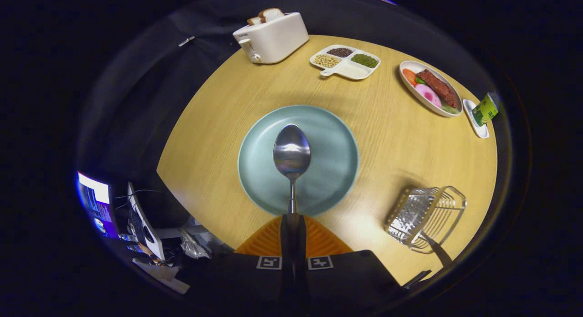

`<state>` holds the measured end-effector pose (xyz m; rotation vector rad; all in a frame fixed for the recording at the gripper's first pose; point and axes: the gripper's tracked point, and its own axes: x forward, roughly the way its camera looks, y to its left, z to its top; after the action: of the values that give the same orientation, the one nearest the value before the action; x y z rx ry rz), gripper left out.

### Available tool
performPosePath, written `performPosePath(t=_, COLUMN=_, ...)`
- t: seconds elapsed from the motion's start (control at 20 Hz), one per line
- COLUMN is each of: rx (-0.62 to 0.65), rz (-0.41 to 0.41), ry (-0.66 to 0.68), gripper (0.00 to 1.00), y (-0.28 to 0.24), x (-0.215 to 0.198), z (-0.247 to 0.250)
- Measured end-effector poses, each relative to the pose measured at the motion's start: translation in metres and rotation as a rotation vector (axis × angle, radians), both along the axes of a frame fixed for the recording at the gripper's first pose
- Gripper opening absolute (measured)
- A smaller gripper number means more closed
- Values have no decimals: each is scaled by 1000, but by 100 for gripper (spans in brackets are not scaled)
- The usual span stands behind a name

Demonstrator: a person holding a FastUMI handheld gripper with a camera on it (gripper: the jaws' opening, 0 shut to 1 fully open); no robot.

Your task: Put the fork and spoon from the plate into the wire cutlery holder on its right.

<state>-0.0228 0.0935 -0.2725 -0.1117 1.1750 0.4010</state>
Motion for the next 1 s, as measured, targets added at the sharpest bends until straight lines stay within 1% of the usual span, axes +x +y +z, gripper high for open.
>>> performPosePath(t=0.2, rx=-62, rz=8, ry=26, gripper=6, y=-64, x=-19, z=35)
performPosePath(t=0.3, rx=-92, rz=-5, ry=40, gripper=6, y=-94, x=-25, z=48)
performPosePath(t=0.4, rx=-112, rz=-31, ry=81, gripper=6, y=-121, x=-33, z=55)
performPosePath(t=0.55, rx=-136, rz=-69, ry=193, gripper=6, y=-151, x=-46, z=54)
performPosePath(t=0.7, rx=-161, rz=-105, ry=290, gripper=6, y=-170, x=-51, z=49)
performPosePath(t=0.9, rx=-129, rz=-157, ry=365, gripper=6, y=-165, x=-43, z=39)
performPosePath(t=1.0, rx=-126, rz=-164, ry=397, gripper=6, y=-165, x=-38, z=36)
